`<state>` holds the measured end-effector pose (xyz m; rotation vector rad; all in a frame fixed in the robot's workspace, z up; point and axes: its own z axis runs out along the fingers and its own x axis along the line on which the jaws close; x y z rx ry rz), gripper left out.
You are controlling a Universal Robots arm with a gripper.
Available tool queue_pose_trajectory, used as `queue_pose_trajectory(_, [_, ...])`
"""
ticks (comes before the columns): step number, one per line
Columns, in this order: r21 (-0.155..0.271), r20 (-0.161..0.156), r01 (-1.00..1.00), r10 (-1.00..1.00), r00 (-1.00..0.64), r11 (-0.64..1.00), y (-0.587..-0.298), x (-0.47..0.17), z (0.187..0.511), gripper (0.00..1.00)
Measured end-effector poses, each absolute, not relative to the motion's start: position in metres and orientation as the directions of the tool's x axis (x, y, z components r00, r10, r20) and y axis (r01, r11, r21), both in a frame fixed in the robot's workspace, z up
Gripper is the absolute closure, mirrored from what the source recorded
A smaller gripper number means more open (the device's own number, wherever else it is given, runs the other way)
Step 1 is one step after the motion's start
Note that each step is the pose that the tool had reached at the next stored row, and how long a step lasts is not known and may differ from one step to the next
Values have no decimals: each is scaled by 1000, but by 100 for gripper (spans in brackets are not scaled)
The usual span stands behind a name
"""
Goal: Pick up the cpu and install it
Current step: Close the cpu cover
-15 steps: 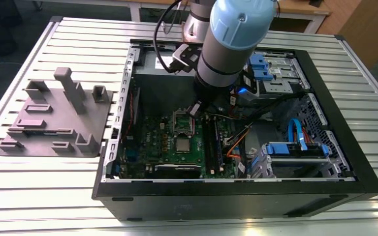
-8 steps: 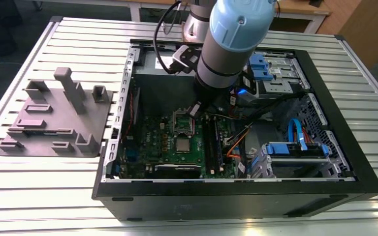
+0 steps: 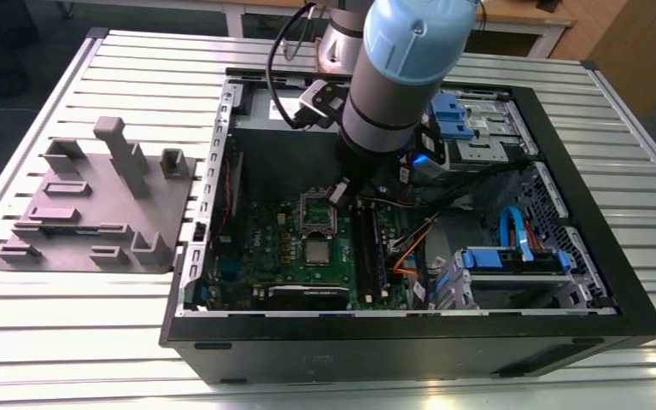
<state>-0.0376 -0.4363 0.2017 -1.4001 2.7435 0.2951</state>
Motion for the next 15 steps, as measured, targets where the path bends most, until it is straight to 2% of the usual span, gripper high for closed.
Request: queue_pose_trajectory(15, [134,-108,-806,-800,-590,576,-436,-38,211,90])
